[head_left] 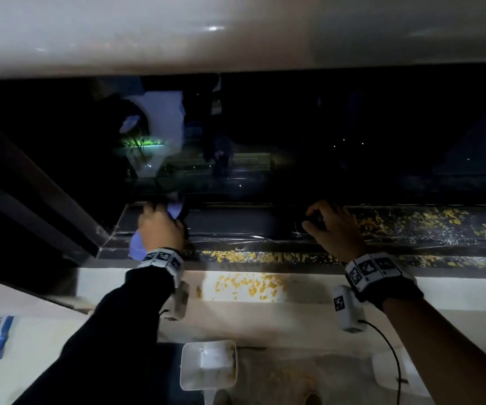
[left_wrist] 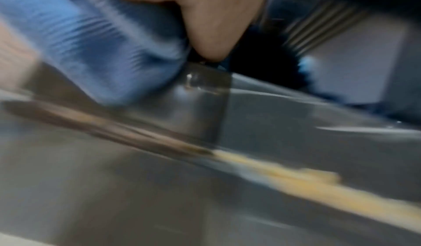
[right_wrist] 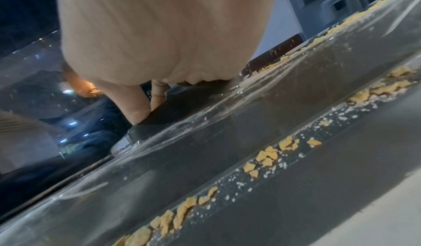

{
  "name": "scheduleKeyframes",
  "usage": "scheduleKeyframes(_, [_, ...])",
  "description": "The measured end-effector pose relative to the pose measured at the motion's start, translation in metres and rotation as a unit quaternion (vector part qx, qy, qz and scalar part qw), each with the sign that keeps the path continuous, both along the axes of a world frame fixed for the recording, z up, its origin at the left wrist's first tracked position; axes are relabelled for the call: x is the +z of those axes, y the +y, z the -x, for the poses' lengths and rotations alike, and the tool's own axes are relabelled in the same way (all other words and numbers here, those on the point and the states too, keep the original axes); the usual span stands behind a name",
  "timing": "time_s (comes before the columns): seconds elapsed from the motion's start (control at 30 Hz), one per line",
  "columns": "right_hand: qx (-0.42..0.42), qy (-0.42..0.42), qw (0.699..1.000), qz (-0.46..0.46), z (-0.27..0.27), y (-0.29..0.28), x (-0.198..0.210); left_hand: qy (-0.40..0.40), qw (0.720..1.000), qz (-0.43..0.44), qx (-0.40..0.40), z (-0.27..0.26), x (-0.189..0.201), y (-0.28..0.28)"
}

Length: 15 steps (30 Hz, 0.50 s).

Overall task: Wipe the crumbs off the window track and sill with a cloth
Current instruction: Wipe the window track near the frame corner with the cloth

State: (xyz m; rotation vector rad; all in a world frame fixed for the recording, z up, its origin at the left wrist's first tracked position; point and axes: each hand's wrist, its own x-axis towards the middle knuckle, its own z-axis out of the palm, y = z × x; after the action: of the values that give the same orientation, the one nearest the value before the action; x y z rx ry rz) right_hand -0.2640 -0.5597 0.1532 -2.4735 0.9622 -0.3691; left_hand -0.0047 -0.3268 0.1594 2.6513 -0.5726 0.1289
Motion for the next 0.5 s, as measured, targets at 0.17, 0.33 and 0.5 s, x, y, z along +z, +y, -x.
scheduleKeyframes(0.17, [-0.002, -0.016, 1.0, 0.005, -0.002, 0.001, -0.001, 0.004, 0.992, 0.029, -0.123, 0.068, -0.003, -0.052])
scheduleKeyframes(0.33, [0.004, -0.019, 1.0, -0.003, 0.001, -0.002, 0.0, 0.038, 0.96, 0.049, -0.275, 0.09, 0.021, -0.06])
scheduleKeyframes(0.5, [0.005, -0.014, 1.0, -0.005, 0.001, -0.002, 0.0, -0.019, 0.997, 0.052, -0.058, -0.004, 0.051, 0.006])
